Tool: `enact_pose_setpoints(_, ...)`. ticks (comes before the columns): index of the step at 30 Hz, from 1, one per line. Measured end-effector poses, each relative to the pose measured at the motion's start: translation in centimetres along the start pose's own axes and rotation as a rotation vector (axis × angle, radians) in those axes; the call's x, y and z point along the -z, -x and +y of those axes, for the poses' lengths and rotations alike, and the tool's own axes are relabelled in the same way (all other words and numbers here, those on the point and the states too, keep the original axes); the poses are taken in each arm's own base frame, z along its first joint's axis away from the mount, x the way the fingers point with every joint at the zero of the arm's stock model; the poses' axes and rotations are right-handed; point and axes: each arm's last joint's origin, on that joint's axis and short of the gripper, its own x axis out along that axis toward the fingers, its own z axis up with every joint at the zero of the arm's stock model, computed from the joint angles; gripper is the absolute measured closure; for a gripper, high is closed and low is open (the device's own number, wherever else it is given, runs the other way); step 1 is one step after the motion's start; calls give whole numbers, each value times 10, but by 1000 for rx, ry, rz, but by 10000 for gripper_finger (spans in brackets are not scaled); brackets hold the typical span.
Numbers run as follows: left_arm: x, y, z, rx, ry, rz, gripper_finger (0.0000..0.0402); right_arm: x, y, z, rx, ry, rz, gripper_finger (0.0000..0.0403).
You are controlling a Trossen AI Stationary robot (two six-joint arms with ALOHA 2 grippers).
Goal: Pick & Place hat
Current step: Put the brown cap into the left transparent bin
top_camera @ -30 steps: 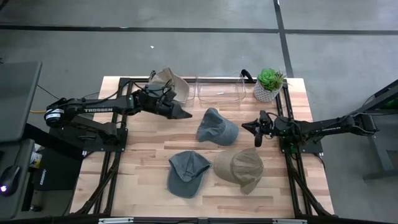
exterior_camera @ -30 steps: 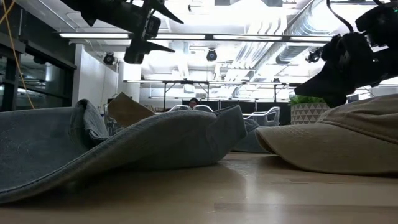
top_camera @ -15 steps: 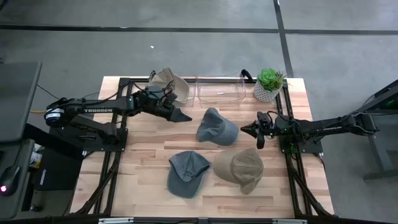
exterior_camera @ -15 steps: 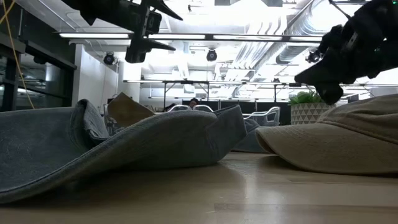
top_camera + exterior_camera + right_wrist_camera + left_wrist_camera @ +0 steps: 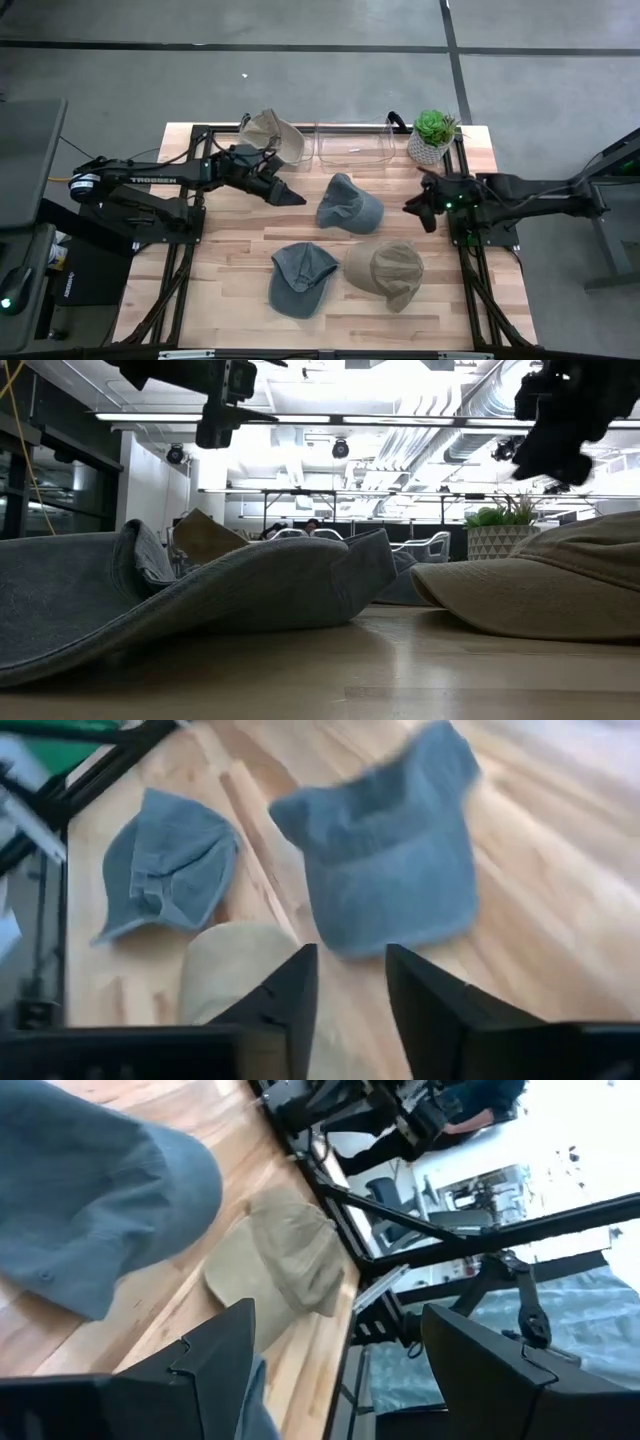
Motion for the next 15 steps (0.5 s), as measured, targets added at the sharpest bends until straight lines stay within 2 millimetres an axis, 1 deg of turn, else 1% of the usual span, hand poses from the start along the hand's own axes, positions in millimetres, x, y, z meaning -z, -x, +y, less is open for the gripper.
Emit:
enact_pose_setpoints(2,0,0,0,-2,2,4,138,-3,11,2,30,-108,41,261)
enact_pose_setpoints(4,0,0,0,-1,-2,4,138,-4,21,3,57,-258,92,244)
enact_pose_setpoints(6,0,0,0,0,-3,5,138,-1,27,3,69,-390,176,229)
enact_pose_setpoints(8,0,0,0,0,-5,5,138,4,28,3,60,-492,273,219)
enact_pose_setpoints(10,0,0,0,0,-20,5,138,11,27,3,59,-552,350,212)
enact_pose_setpoints(15,0,0,0,15,-56,28,138,22,22,5,52,-585,447,207)
